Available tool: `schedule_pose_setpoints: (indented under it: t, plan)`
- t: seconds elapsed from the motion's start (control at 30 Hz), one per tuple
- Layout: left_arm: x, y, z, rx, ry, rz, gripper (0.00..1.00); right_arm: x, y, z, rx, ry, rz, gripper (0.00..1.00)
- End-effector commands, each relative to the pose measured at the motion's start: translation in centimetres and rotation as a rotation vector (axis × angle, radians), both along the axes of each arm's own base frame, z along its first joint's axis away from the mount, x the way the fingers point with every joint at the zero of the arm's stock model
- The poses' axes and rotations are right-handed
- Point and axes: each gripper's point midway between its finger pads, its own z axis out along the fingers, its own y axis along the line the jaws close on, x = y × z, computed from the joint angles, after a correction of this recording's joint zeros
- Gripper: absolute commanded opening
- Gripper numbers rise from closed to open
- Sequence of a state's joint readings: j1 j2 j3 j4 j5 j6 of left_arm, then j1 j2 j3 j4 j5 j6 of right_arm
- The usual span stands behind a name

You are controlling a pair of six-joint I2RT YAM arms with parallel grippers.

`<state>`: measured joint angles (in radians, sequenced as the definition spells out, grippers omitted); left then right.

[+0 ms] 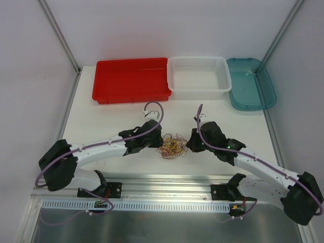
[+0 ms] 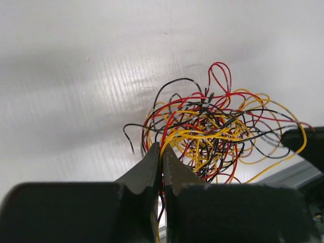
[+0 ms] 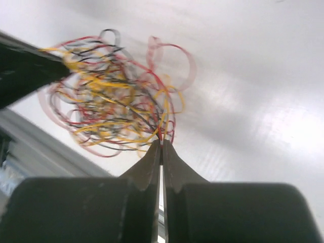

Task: Untangle the cables

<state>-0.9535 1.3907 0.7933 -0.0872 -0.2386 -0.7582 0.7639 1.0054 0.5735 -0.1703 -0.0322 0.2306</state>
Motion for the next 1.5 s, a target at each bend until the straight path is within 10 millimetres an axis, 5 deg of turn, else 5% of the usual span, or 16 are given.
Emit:
schedule_pose_setpoints:
  t: [0.0,0.17,0.4,0.63,0.77,0.87,0.9,1.03,1.2,1.47]
  plan:
    - [1.5,3.5,3.2,-0.077,-0.079,0.180,0.00,1.3,-4.2,2.0,-0.130,-0.092,-0.155,0.01]
    - [2.7,8.9,5.4,-0.128,-0.119,0.327,0.00,1.1,-9.5,6.3,-0.196,-0.178,-0.298,0.01]
    - [3.0,17.2,5.8,-0.070,-0.130,0.591,0.00,1.2,-15.3,11.2,-0.248,-0.273,-0.453,0.01]
    - [3.2,23.1,10.9,-0.038,-0.277,0.770,0.00,1.0,-19.5,15.6,-0.296,-0.332,-0.585,0.01]
    - [3.1,21.5,11.0,-0.054,-0.240,0.672,0.00,1.1,-17.9,16.1,-0.230,-0.335,-0.509,0.01]
    - [2.3,18.6,7.9,-0.081,-0.109,0.545,0.00,1.2,-15.9,12.7,-0.196,-0.256,-0.440,0.01]
    - [1.6,17.7,6.0,-0.085,-0.054,0.500,0.00,1.0,-15.0,10.3,-0.192,-0.196,-0.395,0.02]
    - [-0.2,12.9,3.0,-0.205,0.046,0.331,0.00,-0.2,-12.7,5.3,-0.169,-0.042,-0.289,0.46]
    - [-2.8,9.3,1.1,-0.198,0.114,0.219,0.00,-1.0,-8.4,5.6,-0.092,-0.075,-0.106,0.69]
    - [-4.1,5.9,0.2,-0.230,0.173,0.178,0.00,-1.0,-0.6,6.2,-0.008,-0.079,-0.004,0.70]
